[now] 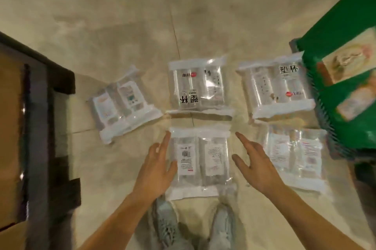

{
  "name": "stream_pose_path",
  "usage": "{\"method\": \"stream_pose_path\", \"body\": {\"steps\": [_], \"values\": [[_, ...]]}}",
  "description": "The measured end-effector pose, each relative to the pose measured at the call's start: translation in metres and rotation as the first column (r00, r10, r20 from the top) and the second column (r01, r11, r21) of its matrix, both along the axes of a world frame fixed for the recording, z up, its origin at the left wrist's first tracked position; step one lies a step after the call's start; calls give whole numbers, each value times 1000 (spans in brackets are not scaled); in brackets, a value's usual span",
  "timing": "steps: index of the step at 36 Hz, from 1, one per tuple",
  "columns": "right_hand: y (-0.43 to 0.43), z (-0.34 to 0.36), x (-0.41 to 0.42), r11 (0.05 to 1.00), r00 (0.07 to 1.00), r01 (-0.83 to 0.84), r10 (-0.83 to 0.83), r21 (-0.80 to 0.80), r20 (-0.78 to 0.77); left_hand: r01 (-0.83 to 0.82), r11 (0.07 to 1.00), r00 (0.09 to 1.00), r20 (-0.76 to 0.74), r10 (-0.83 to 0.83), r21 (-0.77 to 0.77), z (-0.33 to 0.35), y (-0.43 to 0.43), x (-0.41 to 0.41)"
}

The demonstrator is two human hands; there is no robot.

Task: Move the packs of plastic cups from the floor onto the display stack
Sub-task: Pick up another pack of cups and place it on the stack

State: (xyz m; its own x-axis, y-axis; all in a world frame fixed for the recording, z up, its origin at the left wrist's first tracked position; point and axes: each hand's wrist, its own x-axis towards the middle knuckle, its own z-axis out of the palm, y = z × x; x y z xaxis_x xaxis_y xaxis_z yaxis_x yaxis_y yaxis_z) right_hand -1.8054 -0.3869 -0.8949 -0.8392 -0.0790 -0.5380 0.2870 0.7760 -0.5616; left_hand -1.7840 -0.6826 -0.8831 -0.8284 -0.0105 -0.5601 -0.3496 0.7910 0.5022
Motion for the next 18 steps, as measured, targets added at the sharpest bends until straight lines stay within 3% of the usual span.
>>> {"method": "stream_pose_path", "body": {"steps": [5, 9, 14, 18], "values": [[6, -123, 5, 999, 997, -25, 27, -33, 74, -34, 999, 993, 113, 31, 23, -125, -2, 10], [3, -189, 17, 996, 993, -44, 52, -75, 104, -25, 993, 992, 127, 10, 114, -185, -10, 24], [-4, -205, 27, 997, 999, -8, 12, -77, 53, -52, 976, 992, 126, 25, 210, -201, -12, 29], [-3, -165, 24, 995, 999, 38, -37, -92, 16, -81, 969, 994, 95, 60, 231, -158, -10, 23]]}}
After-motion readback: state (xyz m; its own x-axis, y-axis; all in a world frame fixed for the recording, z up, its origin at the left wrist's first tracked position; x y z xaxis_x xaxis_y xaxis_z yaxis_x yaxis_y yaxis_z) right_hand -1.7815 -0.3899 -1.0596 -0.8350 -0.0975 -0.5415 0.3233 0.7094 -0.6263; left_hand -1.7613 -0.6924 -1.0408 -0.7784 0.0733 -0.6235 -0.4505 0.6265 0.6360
